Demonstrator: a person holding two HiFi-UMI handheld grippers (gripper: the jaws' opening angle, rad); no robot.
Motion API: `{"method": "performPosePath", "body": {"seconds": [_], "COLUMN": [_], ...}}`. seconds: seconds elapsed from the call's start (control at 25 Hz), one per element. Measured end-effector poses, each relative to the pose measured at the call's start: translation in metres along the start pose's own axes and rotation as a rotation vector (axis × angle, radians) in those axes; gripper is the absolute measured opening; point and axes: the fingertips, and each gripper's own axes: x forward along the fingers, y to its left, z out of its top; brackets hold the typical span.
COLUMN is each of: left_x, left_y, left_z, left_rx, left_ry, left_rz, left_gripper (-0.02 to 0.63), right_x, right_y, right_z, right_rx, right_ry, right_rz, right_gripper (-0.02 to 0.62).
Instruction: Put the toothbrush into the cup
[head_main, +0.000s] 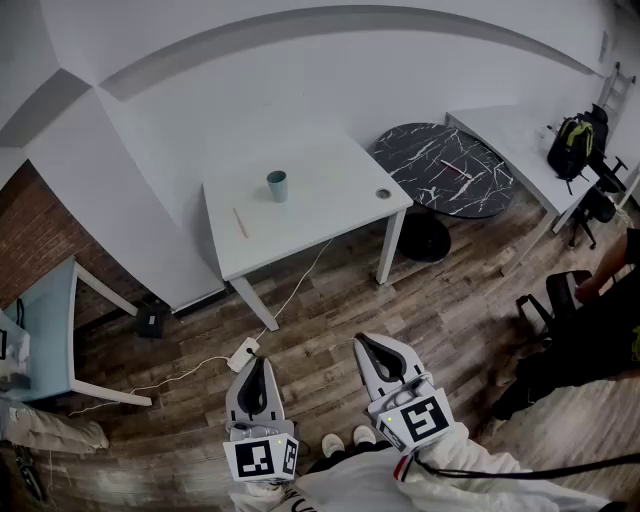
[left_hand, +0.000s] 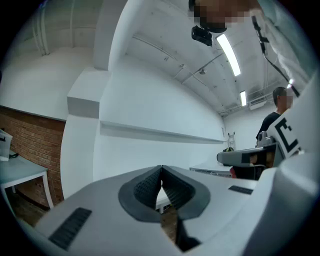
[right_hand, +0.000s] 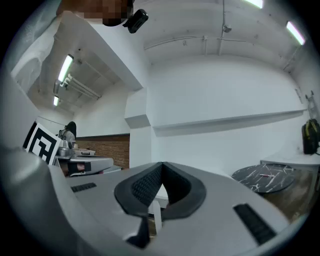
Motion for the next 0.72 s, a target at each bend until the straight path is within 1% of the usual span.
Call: {"method": "performPosePath", "body": {"seconds": [0.2, 0.44, 0.72], "left_x": [0.001, 0.004, 0.006], "left_y": [-0.007, -0.002, -0.006], "left_z": [0.0, 0.003, 0.002], "left_rx": [0.004, 0.012, 0.017], "left_ry": [-0.001, -0.007, -0.001], "left_rz": [-0.007, 0.01, 0.015], "left_gripper": [0.011, 0.011, 0.011], "right_x": [-0.002, -0.002, -0.005], "right_y": [-0.004, -0.012, -0.021], "right_z": [0.002, 0.004, 0.007], "right_rx": [0.002, 0.0, 0.024], "right_ry": [-0.003, -0.008, -0.025], "right_rz": [-0.005, -0.021, -0.03], "right_gripper": [0.003, 0.003, 0.003]}}
